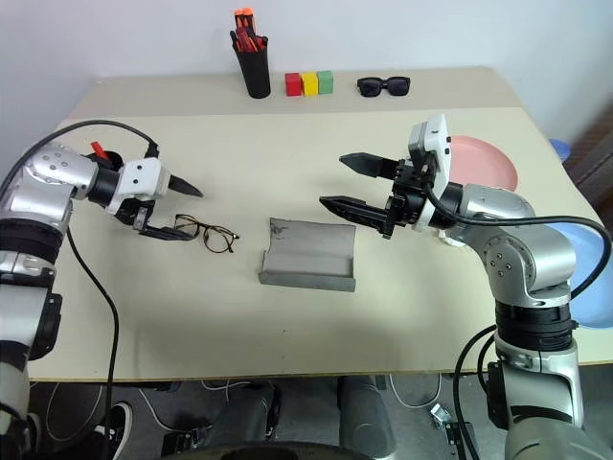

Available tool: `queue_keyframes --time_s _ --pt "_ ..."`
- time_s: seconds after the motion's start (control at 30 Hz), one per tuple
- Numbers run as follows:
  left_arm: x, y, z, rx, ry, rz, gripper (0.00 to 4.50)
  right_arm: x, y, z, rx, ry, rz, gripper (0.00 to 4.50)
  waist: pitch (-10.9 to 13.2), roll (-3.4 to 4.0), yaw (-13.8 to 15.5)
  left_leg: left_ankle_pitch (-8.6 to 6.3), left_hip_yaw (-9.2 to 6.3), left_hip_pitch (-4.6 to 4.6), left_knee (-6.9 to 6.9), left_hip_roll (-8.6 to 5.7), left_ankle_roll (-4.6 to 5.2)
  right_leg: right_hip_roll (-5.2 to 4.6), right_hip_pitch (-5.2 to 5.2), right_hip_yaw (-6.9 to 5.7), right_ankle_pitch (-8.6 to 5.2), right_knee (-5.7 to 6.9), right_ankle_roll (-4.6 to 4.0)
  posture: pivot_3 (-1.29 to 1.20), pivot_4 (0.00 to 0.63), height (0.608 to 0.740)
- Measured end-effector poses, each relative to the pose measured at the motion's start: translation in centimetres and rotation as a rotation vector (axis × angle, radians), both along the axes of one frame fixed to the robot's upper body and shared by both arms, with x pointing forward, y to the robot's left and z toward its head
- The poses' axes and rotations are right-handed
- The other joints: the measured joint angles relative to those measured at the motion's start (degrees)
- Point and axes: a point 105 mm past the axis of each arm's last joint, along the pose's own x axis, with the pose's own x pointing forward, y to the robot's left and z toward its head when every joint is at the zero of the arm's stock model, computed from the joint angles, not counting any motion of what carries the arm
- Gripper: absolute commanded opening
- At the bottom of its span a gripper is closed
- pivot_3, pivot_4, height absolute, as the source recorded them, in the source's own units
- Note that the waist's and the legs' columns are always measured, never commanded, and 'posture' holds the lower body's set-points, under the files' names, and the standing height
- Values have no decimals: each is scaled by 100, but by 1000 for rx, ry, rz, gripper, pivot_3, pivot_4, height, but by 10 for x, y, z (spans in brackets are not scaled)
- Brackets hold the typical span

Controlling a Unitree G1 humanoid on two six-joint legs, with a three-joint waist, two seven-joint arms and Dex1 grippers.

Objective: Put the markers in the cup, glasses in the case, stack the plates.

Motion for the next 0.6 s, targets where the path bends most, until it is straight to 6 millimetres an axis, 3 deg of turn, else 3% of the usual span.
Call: queue_keyframes --time_s 0.3,0.6 --pt "1 8 -3 165 17 -60 4500 0 1 -1 -2 -3 0 4435 0 -1 -4 0 -1 -3 2 -1 1 1 -2 0 0 2 1 0 150 740" --pt "7 -5 -9 254 5 -139 4500 0 0 -2 -19 -4 9 4435 1 -1 -2 0 -2 -8 6 -2 0 0 -2 -2 0 2 2 0 150 740"
